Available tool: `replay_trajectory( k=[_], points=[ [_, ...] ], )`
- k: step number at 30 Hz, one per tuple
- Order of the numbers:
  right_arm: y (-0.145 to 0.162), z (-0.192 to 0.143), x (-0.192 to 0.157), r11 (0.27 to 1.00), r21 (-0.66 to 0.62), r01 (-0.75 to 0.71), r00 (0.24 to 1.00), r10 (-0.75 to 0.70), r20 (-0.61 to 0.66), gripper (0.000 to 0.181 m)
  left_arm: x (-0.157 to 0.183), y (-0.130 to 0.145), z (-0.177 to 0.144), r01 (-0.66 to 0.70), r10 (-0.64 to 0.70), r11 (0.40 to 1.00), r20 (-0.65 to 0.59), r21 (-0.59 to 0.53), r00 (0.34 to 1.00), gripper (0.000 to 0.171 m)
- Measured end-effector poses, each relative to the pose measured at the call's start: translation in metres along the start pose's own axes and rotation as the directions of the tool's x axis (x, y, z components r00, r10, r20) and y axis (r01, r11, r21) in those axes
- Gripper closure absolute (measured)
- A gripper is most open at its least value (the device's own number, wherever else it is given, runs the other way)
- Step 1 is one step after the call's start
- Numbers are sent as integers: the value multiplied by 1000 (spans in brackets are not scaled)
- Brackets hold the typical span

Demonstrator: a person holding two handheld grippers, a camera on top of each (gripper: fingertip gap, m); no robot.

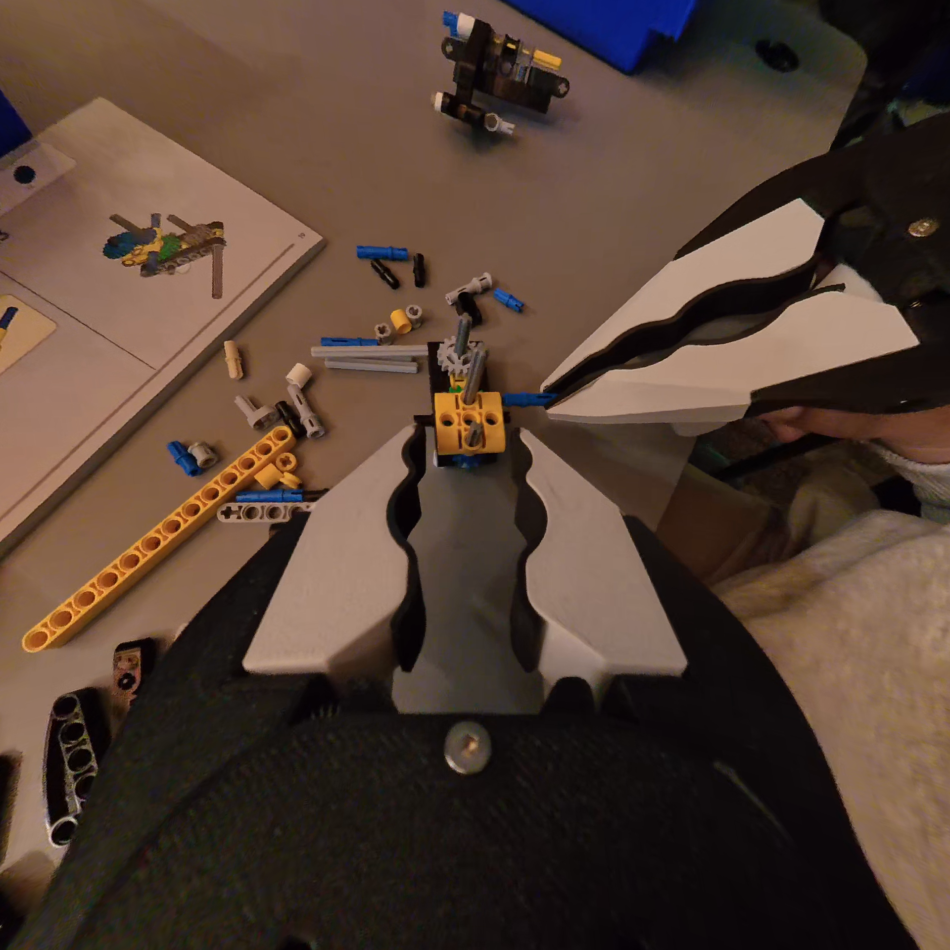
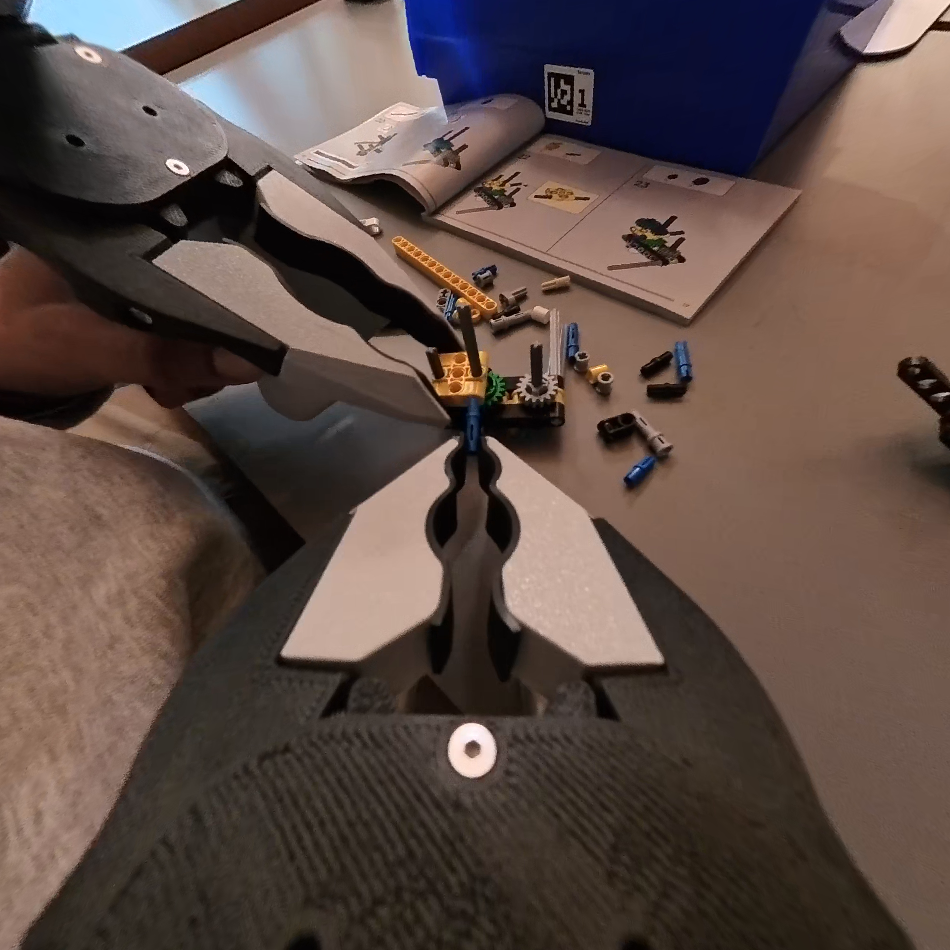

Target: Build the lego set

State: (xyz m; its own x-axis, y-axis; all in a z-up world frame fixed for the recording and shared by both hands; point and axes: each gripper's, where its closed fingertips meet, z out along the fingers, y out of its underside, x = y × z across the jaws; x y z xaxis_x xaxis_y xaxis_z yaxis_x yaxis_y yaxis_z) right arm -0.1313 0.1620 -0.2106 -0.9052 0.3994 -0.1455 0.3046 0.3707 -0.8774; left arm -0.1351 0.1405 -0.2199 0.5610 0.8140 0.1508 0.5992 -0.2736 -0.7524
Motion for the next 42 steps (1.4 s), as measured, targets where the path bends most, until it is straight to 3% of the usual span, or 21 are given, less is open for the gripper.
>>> replay_trajectory(
  k=[9, 18, 28, 35, 42],
  points=[
    [1, 2, 1, 1000, -7, -3, 1000, 3, -3, 178, -2, -4, 3, -28, 27, 999, 27, 42, 999, 145],
    [0, 3, 2, 1000, -21, 4, 1000, -5, -18, 178, 0, -2, 4, -44, 43, 999, 34, 15, 999, 145],
    [0, 4, 2, 977, -106, 186, 972, -198, -123, 178, 0, 0, 4, -73, 75, 997, 75, -32, 994, 145],
    [0, 3, 3, 922, -204, 330, 909, -368, -194, 178, -1, -1, 4, -83, 88, 995, 112, -50, 990, 145],
    [-4, 2, 1, 988, -109, 108, 990, -117, -80, 179, -1, 0, 4, -105, 113, 993, 129, -61, 985, 145]
  ],
)
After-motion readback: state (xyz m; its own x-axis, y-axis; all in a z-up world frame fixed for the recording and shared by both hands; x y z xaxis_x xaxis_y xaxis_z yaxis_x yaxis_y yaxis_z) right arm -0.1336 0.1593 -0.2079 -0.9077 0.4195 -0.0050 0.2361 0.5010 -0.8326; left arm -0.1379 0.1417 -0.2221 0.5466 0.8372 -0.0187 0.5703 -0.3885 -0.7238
